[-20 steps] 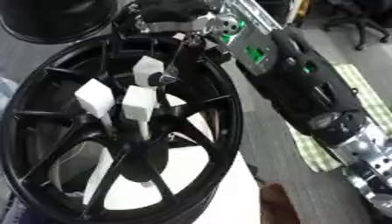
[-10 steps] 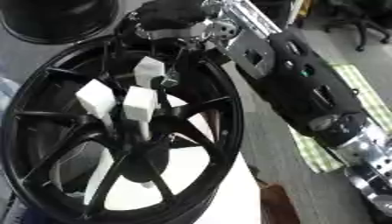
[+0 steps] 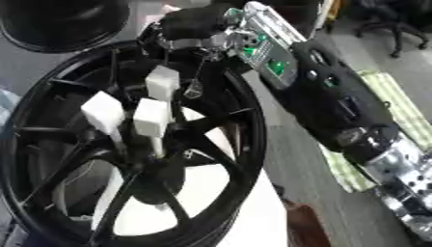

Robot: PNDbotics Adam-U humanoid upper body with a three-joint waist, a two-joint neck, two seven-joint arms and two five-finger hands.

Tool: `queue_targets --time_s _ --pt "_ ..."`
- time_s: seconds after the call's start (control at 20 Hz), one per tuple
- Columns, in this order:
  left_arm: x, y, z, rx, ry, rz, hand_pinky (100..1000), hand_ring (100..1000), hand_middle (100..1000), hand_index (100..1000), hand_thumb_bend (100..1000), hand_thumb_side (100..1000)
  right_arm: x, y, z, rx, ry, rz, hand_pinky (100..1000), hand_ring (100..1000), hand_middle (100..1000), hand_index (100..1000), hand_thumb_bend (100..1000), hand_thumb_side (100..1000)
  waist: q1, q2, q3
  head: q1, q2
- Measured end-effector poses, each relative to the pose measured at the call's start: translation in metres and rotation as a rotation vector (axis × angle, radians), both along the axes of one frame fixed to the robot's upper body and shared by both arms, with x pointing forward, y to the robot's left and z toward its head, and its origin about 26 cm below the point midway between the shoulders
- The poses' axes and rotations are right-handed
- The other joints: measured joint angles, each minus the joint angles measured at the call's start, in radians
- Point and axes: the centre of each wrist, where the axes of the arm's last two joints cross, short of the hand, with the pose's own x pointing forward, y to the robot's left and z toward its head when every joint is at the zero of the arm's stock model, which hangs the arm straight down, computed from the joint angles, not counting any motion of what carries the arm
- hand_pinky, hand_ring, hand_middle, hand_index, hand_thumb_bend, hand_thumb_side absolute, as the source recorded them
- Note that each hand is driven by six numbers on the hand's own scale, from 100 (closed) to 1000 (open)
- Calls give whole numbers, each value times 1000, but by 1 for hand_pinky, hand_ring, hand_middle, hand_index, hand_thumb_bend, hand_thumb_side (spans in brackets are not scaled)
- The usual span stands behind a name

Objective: Pull the pin out of the wheel hub.

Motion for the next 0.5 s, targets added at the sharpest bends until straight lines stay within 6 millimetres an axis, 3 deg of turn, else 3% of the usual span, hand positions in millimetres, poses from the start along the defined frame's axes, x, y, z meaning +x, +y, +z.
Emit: queue_targets --time_s 0.5 --pt "0 -1 0 -2 -2 -3 702 599 533 742 173 809 3 -2 -4 16 30 0 834 733 668 764 418 100 0 0 8 -10 0"
